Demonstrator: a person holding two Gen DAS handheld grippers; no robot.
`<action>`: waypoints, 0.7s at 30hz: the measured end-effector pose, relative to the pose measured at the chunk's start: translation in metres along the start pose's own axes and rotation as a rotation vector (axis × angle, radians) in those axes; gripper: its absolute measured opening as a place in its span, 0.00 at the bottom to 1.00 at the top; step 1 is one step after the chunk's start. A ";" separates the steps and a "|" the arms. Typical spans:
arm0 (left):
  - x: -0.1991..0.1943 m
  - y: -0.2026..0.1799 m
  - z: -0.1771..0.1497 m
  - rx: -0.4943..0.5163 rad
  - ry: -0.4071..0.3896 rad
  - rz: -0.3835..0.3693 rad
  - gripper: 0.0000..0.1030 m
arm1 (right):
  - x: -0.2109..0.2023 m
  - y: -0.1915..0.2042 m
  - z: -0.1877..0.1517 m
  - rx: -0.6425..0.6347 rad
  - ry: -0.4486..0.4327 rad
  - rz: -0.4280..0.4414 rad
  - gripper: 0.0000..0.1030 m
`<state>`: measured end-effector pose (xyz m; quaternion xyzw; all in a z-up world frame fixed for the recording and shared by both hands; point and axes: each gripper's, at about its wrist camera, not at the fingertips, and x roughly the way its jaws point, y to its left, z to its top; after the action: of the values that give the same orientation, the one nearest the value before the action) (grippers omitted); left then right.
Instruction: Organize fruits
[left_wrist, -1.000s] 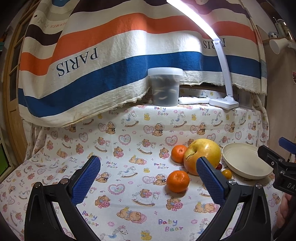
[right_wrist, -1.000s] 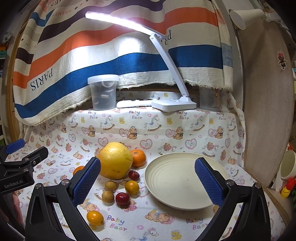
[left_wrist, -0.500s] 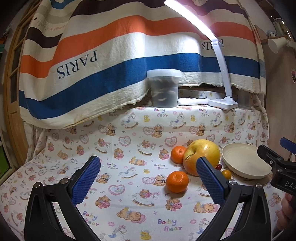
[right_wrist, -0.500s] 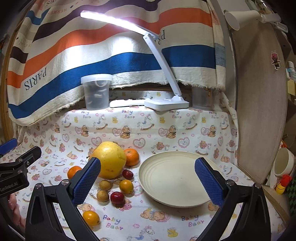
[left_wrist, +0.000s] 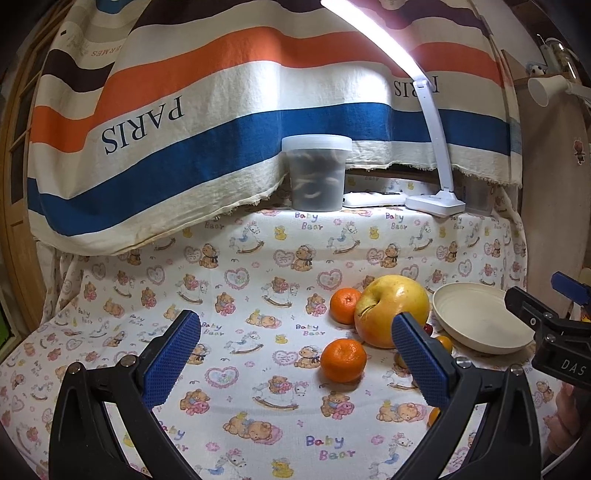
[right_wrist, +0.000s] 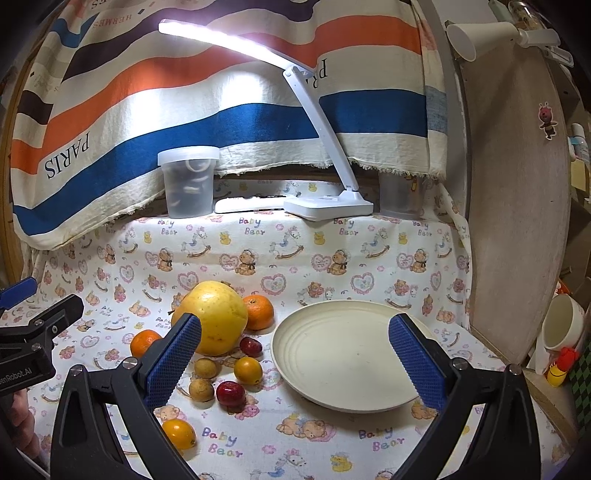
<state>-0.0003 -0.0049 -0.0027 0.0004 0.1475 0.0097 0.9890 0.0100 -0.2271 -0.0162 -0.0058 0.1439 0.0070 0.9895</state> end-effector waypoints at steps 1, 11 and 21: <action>0.000 0.000 0.000 0.001 -0.001 0.007 1.00 | 0.000 0.000 0.000 0.000 0.001 -0.001 0.99; -0.005 -0.002 -0.001 0.017 -0.007 -0.022 1.00 | -0.001 -0.001 0.000 0.004 -0.005 0.000 0.99; -0.004 -0.002 0.000 0.008 0.008 -0.023 1.00 | -0.001 -0.001 -0.001 0.008 -0.005 -0.009 0.99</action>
<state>-0.0038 -0.0068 -0.0015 0.0027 0.1514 -0.0020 0.9885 0.0089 -0.2285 -0.0164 -0.0022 0.1412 0.0019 0.9900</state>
